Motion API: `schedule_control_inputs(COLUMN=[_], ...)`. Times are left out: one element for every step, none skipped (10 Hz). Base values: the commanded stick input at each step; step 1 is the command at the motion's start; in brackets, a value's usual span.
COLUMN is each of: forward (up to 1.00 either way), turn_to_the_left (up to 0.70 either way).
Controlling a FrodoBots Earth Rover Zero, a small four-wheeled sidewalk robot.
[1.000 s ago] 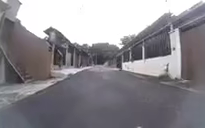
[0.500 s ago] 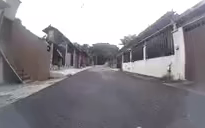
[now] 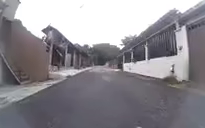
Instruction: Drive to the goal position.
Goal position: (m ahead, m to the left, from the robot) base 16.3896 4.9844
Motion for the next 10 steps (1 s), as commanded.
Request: schedule_control_inputs(forward=[0.5, 0.5, 0.5, 0.5, 0.5, 0.5, 0.5, 0.5, 0.5, 0.5], turn_to_the_left=[0.0, 0.0, 0.0, 0.0, 0.0, 0.0, 0.0, 0.0, 0.0, 0.0])
